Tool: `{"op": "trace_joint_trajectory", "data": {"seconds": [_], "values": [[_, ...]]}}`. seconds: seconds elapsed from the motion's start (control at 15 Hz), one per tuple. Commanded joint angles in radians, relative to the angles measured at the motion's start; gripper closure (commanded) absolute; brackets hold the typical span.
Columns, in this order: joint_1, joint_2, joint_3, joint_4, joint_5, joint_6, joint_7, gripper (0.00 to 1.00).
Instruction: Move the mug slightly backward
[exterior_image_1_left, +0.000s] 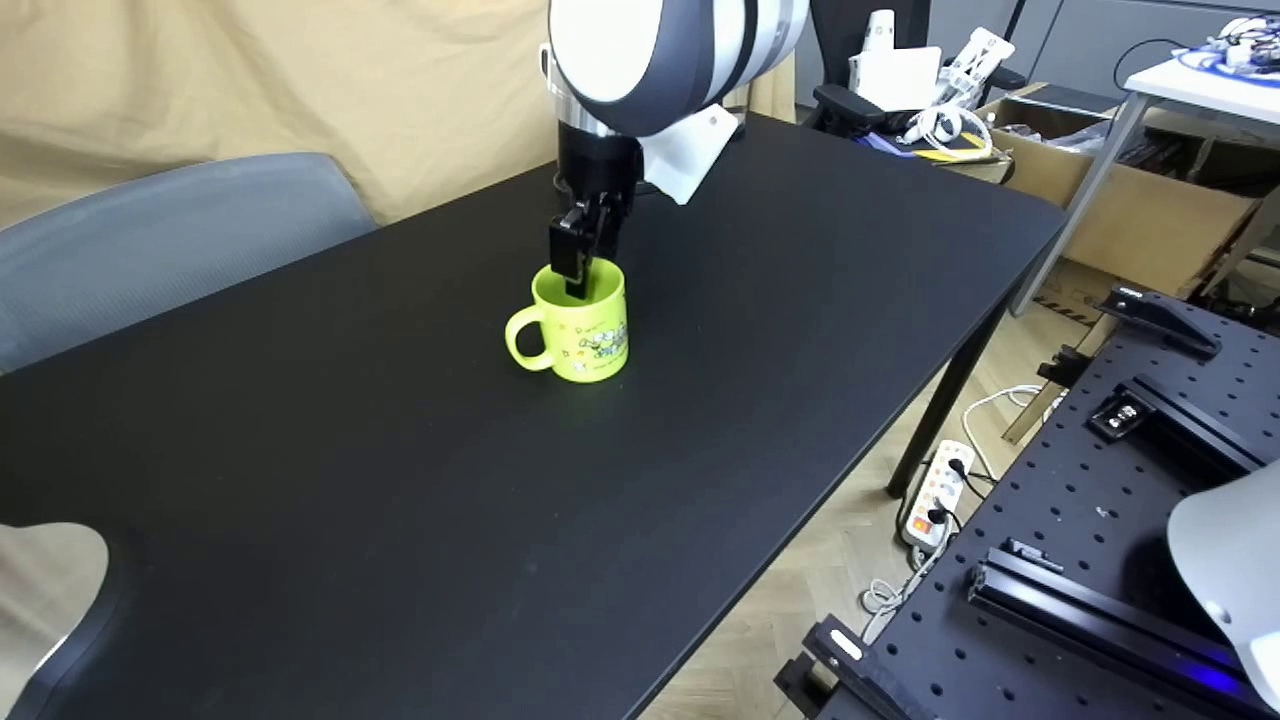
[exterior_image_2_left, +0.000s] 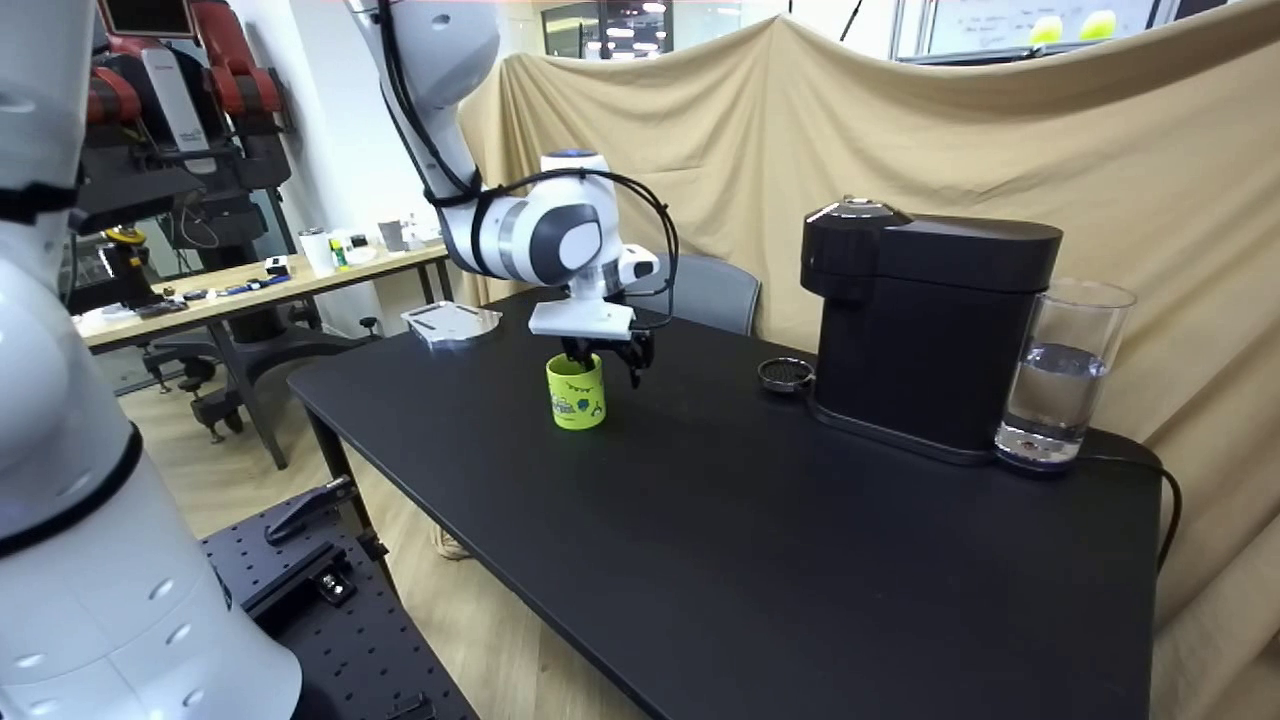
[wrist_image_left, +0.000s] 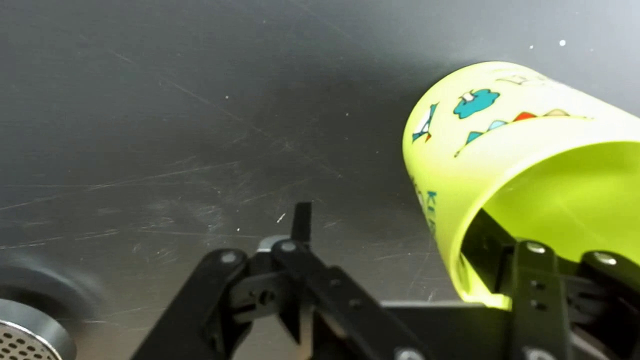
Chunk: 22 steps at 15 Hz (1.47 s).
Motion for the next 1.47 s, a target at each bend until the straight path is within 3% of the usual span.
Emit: {"op": "trace_joint_trajectory", "data": {"seconds": [0.0,0.33,0.47,0.87,1.4], "values": [[-0.029,0.022,0.037,0.040,-0.010,-0.043,0.013,0.55],[-0.083,0.002,0.111,0.043,0.028,-0.116,-0.040,0.89],[-0.105,-0.008,0.133,0.045,0.046,-0.143,-0.067,0.99],[-0.153,-0.098,0.146,-0.013,0.075,-0.207,-0.136,0.98],[-0.147,-0.381,0.031,-0.260,0.009,-0.198,-0.149,0.98]]}}
